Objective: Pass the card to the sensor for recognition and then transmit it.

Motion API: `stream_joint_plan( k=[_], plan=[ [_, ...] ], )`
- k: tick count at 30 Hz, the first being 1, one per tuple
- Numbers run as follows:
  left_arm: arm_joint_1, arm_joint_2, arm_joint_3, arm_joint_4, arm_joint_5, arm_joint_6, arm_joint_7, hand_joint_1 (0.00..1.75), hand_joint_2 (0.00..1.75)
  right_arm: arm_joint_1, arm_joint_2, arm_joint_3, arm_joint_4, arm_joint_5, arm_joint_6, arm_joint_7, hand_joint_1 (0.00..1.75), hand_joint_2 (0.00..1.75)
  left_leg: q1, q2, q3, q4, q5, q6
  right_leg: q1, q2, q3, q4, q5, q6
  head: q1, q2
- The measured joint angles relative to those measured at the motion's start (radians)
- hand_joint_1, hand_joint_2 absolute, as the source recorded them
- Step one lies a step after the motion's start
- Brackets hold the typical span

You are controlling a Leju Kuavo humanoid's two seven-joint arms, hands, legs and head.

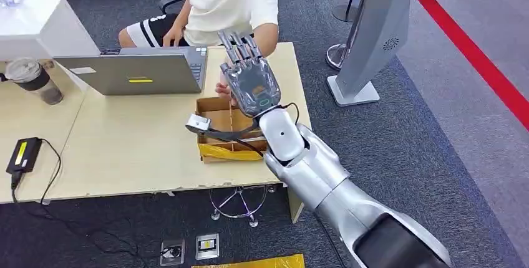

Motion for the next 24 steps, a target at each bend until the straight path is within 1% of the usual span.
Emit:
stream_joint_plan(
  k=[6,7,12,16,21,24],
  plan=[
    [0.009,0.0,0.0,0.0,0.011,0.005,0.0,0.0,1.75,0.0,-0.007,0.005,0.041,0.017,0.02,0.019,1.75,1.75,0.0,0.0,0.0,0.0,0.0,0.0,0.0,0.0,0.0,0.0,0.0,0.0,0.0,0.0],
    [0.011,0.0,0.0,0.0,0.013,0.005,0.0,0.0,1.75,0.0,-0.008,0.006,0.047,0.018,0.021,0.019,0.0,1.75,0.0,0.0,0.0,0.0,0.0,0.0,0.0,0.0,0.0,0.0,0.0,0.0,0.0,0.0],
    [0.021,0.0,0.0,0.0,0.019,0.01,0.001,0.0,1.75,0.0,-0.011,0.01,0.072,0.022,0.023,0.022,0.0,1.75,0.0,0.001,0.0,0.0,0.0,0.0,0.0,0.001,0.0,0.0,0.0,0.0,0.0,0.0],
    [0.027,0.0,0.0,0.0,0.019,0.016,0.001,0.0,1.75,0.001,-0.013,0.009,0.086,0.024,0.007,0.034,0.0,1.75,0.0,0.001,0.0,0.0,0.0,0.0,0.0,0.001,0.0,0.0,0.0,0.0,0.0,0.0],
    [0.029,0.0,0.0,0.0,0.025,0.025,0.001,0.0,1.75,0.002,-0.022,0.005,0.096,0.01,-0.037,0.026,0.0,1.75,0.0,0.001,0.0,0.0,0.0,0.0,0.0,0.001,0.0,0.0,0.0,0.0,0.0,0.0],
    [0.034,0.0,0.0,0.0,0.03,0.028,0.001,0.0,1.75,0.011,-0.026,-0.018,0.097,-0.056,-0.084,-0.001,0.0,1.75,0.0,0.001,0.0,0.0,0.0,0.0,0.0,0.001,0.0,0.0,0.0,0.0,0.0,0.0]
  ],
)
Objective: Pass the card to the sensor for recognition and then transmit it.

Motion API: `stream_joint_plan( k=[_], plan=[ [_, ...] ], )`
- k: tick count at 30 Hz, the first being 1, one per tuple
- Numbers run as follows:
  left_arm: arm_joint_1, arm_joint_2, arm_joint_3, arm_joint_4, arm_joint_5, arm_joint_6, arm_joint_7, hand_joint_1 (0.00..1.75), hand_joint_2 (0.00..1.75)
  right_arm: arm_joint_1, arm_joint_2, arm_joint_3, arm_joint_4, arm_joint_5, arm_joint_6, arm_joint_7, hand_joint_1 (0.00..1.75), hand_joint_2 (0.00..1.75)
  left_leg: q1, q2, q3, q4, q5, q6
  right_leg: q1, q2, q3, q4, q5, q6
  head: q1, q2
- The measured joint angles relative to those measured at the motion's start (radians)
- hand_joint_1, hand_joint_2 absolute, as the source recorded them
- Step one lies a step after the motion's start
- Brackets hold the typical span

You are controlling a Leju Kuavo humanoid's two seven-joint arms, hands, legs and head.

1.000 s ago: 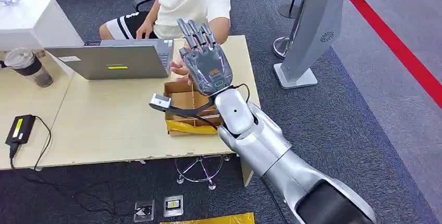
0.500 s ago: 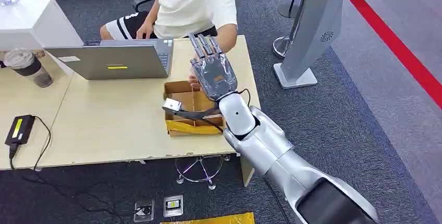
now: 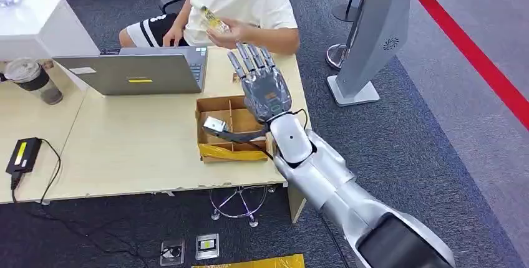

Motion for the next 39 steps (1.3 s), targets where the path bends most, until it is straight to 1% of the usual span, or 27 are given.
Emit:
stream_joint_plan(
  k=[2,4,6,10,12,17,20,24,26,29,33,34,37,38,39],
  plan=[
    [0.004,0.0,0.0,0.0,0.007,0.002,0.0,0.0,1.75,0.008,-0.003,-0.022,-0.002,-0.051,-0.039,-0.027,0.0,1.75,0.0,0.0,0.0,0.0,0.0,0.0,0.0,0.0,0.0,0.0,0.0,0.0,0.0,0.0],
    [0.007,0.0,0.0,0.0,0.014,0.008,0.003,0.0,1.75,0.018,-0.005,-0.036,-0.011,-0.075,-0.06,-0.044,0.0,1.75,0.0,0.0,0.0,0.0,0.0,0.0,0.0,0.0,0.0,0.0,0.0,0.0,0.0,0.0],
    [0.011,0.0,0.002,0.0,0.025,0.011,0.011,0.0,1.75,0.049,-0.017,-0.065,-0.057,-0.12,-0.074,-0.053,0.0,1.75,0.0,0.0,0.001,0.0,0.0,0.0,0.0,0.0,0.0,0.0,0.0,0.0,0.0,0.0],
    [0.022,0.004,0.004,0.0,0.031,0.008,0.014,0.0,1.75,0.145,-0.082,-0.129,-0.222,-0.179,-0.076,-0.044,0.0,1.75,0.0,0.0,0.001,0.0,0.0,0.0,0.0,0.0,0.0,-0.001,0.0,0.0,0.0,0.0],
    [0.024,0.007,0.004,0.0,0.035,0.006,0.019,0.0,1.75,0.181,-0.109,-0.158,-0.282,-0.208,-0.086,-0.039,0.0,1.75,0.0,0.001,0.001,0.0,0.0,0.0,0.0,0.0,0.0,-0.001,0.0,0.0,0.0,0.0],
    [0.028,0.016,0.013,0.0,0.06,0.007,0.052,0.0,1.75,0.262,-0.181,-0.237,-0.42,-0.356,-0.157,-0.039,0.0,1.75,0.0,0.001,0.001,0.0,0.0,0.0,-0.001,0.0,0.0,-0.001,0.0,0.0,0.0,0.0],
    [0.029,0.019,0.02,0.0,0.065,0.008,0.065,0.0,1.75,0.311,-0.213,-0.299,-0.485,-0.413,-0.168,-0.076,0.0,1.75,0.0,0.002,0.001,0.0,0.0,0.0,-0.001,0.0,0.0,-0.001,0.0,0.0,0.0,0.0],
    [0.029,0.024,0.021,0.0,0.066,0.009,0.067,0.0,1.75,0.358,-0.232,-0.38,-0.534,-0.456,-0.168,-0.127,0.0,1.75,0.0,0.002,0.001,0.0,-0.001,0.0,0.0,0.001,0.0,-0.001,0.0,0.0,0.0,0.0],
    [0.029,0.025,0.026,0.0,0.069,0.011,0.067,0.0,1.75,0.377,-0.239,-0.415,-0.548,-0.513,-0.168,-0.147,0.0,1.75,0.0,0.002,0.001,0.0,-0.001,0.0,0.0,0.001,0.0,-0.001,0.0,0.0,0.0,0.0],
    [0.03,0.026,0.03,0.0,0.074,0.016,0.068,0.0,1.75,0.404,-0.248,-0.481,-0.549,-0.672,-0.168,-0.184,0.0,1.75,0.0,0.001,0.001,0.0,-0.001,0.0,0.0,0.001,0.0,-0.001,0.0,0.0,0.0,0.0],
    [0.029,0.026,0.038,0.0,0.081,0.016,0.078,0.0,1.75,0.432,-0.26,-0.548,-0.542,-0.823,-0.168,-0.233,0.0,1.75,-0.001,0.002,0.001,0.0,-0.001,0.0,-0.001,0.002,0.0,-0.001,0.001,0.001,0.0,0.0],
    [0.029,0.026,0.039,0.0,0.082,0.016,0.084,0.0,1.75,0.436,-0.262,-0.566,-0.539,-0.887,-0.168,-0.248,0.0,1.75,-0.001,0.002,0.001,0.0,-0.001,0.001,-0.001,0.002,0.0,-0.001,0.001,0.001,0.0,0.0],
    [0.029,0.027,0.045,0.0,0.089,0.022,0.09,0.0,1.75,0.449,-0.269,-0.59,-0.529,-1.222,-0.169,-0.299,0.0,1.75,-0.001,0.002,0.001,0.0,-0.001,0.001,-0.001,0.002,0.0,-0.001,0.001,0.001,0.0,0.0],
    [0.029,0.027,0.045,0.0,0.09,0.025,0.092,0.0,1.75,0.455,-0.27,-0.598,-0.526,-1.31,-0.169,-0.315,0.0,1.75,-0.001,0.002,0.001,0.0,-0.001,0.001,-0.001,0.002,0.0,-0.001,0.001,0.001,0.0,0.0],
    [0.029,0.027,0.045,0.0,0.09,0.027,0.094,0.0,1.75,0.46,-0.272,-0.605,-0.523,-1.37,-0.17,-0.327,0.0,1.75,0.0,0.002,0.001,0.0,-0.001,0.001,-0.001,0.002,0.0,-0.001,0.001,0.001,0.0,0.0]
  ],
)
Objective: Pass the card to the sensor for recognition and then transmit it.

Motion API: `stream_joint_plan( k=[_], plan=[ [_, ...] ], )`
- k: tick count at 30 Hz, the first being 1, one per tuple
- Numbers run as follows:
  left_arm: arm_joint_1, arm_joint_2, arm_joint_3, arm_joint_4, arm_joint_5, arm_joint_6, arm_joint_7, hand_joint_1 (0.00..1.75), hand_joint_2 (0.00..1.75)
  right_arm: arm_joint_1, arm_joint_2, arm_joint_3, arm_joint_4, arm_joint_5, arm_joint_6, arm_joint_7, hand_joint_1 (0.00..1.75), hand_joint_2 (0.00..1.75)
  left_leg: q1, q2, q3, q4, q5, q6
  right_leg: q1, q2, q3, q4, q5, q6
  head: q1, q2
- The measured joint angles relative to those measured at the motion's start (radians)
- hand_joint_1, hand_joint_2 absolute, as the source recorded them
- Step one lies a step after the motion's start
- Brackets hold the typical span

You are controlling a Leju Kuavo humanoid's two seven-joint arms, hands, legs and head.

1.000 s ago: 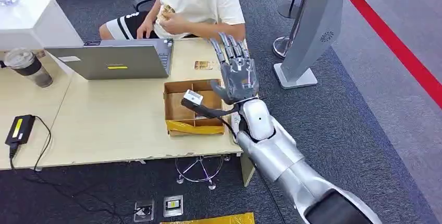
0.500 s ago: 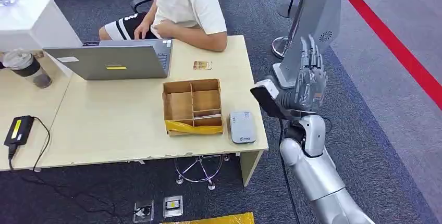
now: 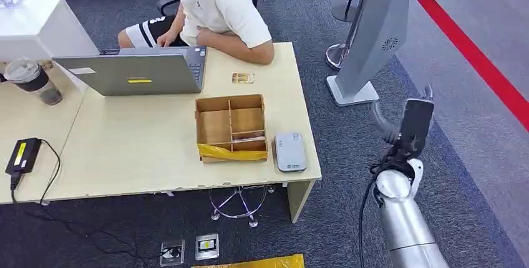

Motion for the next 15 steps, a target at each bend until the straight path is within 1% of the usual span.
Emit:
stream_joint_plan(
  k=[1,4,6,8,10,11,12,13,15],
  plan=[
    [0.0,0.0,0.0,0.0,0.0,0.001,0.001,0.0,1.75,0.004,-0.001,-0.009,0.003,-0.044,0.0,-0.01,0.0,1.75,0.0,0.0,0.0,0.0,0.0,0.0,0.0,0.0,0.0,0.0,0.0,0.0,0.0,0.0],
    [-0.001,0.0,0.001,0.0,-0.002,0.002,0.002,0.0,1.75,0.014,-0.001,-0.037,0.005,-0.101,0.0,-0.046,0.0,1.75,0.0,0.0,0.0,0.0,0.0,0.0,0.0,0.0,0.0,0.0,0.0,0.0,0.0,0.0],
    [0.0,0.0,0.001,0.0,-0.002,0.003,0.004,0.0,1.75,0.024,0.002,-0.062,0.001,-0.087,0.0,-0.082,0.0,1.75,0.0,0.0,0.0,0.0,0.0,0.0,0.0,0.0,0.0,0.0,0.0,0.0,0.0,0.0],
    [0.0,0.0,0.001,0.0,-0.003,0.003,0.005,0.0,1.75,0.034,0.017,-0.097,-0.018,-0.045,0.0,-0.116,0.0,1.75,0.0,0.0,0.0,0.0,0.0,0.0,0.0,0.0,0.0,0.0,0.0,0.0,0.0,0.0],
    [-0.001,0.0,0.001,0.0,-0.003,0.003,0.007,0.0,1.75,0.049,0.045,-0.131,-0.053,0.037,0.0,-0.172,0.0,1.75,0.0,0.0,0.0,0.0,0.0,0.0,0.0,0.0,0.0,0.0,0.0,0.0,0.0,0.0],
    [-0.001,-0.001,0.001,0.0,-0.003,0.003,0.007,0.0,1.75,0.057,0.062,-0.144,-0.076,0.103,0.0,-0.207,0.0,1.75,0.0,0.0,0.0,0.0,0.0,0.0,0.0,0.0,0.0,0.0,0.0,0.0,0.0,0.0],
    [0.0,-0.001,0.001,0.0,-0.003,0.002,0.007,0.0,1.75,0.065,0.084,-0.152,-0.108,0.186,0.0,-0.244,0.0,1.75,0.0,0.0,0.0,0.0,0.0,0.0,0.0,0.0,0.0,0.001,0.0,0.0,0.0,0.0],
    [0.0,-0.001,0.001,0.0,-0.002,0.002,0.007,0.0,1.75,0.071,0.102,-0.156,-0.14,0.258,0.0,-0.263,0.0,1.75,0.0,0.0,0.0,0.0,0.0,0.0,0.0,0.0,0.0,0.001,0.0,0.0,0.0,0.0],
    [-0.001,-0.002,0.001,0.0,-0.002,-0.001,0.007,0.0,1.75,0.085,0.135,-0.158,-0.194,0.448,0.0,-0.303,0.0,1.75,0.001,0.0,0.0,0.0,0.0,0.0,0.001,0.0,0.001,0.001,0.0,0.0,0.0,0.0]
  ],
)
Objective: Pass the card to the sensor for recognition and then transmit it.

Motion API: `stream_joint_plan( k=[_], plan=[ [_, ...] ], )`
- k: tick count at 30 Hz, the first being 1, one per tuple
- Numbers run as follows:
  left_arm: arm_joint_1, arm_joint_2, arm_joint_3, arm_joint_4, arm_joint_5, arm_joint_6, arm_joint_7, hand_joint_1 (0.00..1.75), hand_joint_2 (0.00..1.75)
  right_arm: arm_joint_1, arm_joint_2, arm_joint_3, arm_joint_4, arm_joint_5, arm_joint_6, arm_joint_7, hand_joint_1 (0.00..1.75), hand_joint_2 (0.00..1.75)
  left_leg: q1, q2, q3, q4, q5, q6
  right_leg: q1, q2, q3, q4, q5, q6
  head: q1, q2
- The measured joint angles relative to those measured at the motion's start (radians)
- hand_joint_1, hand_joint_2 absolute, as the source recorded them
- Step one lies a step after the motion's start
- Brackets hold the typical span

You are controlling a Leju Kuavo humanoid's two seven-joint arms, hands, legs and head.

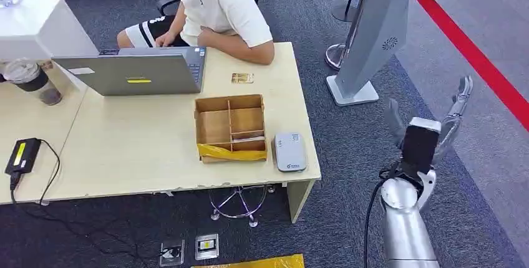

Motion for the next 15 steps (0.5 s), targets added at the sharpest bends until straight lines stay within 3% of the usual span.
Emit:
stream_joint_plan(
  k=[2,6,7,11,15],
  plan=[
    [0.0,0.0,0.0,0.0,0.001,-0.005,-0.002,0.0,1.75,0.021,0.043,0.01,-0.068,0.206,0.0,-0.072,0.0,1.75,0.001,0.0,0.0,0.0,0.0,0.0,0.001,0.0,0.0,0.0,0.0,0.0,0.0,0.0],
    [0.0,-0.001,0.0,0.0,0.005,-0.008,-0.006,0.0,1.75,0.067,0.135,0.047,-0.196,0.51,0.0,-0.198,0.0,1.75,0.001,0.0,0.0,0.0,0.0,0.0,0.001,0.0,0.0,0.0,0.0,0.0,0.0,0.0],
    [0.0,-0.001,0.0,0.0,0.005,-0.008,-0.006,0.0,1.75,0.079,0.151,0.06,-0.22,0.553,0.0,-0.205,0.0,1.75,0.001,0.0,0.0,0.0,0.0,0.0,0.001,0.0,0.0,0.0,0.0,0.0,0.0,0.0],
    [0.0,-0.001,0.002,0.0,0.015,-0.007,-0.009,0.0,1.75,0.122,0.185,0.159,-0.306,0.663,0.0,-0.157,0.0,1.75,0.001,0.0,0.0,0.0,0.0,0.0,0.001,0.0,0.001,0.0,0.0,0.0,0.001,0.0],
    [-0.001,-0.002,0.009,0.0,0.021,-0.004,-0.011,0.0,1.75,0.139,0.192,0.256,-0.358,0.687,0.0,-0.093,0.0,1.75,0.0,0.0,0.0,0.0,0.0,0.0,0.001,0.0,0.001,0.0,0.0,0.0,0.0,0.0]
  ],
)
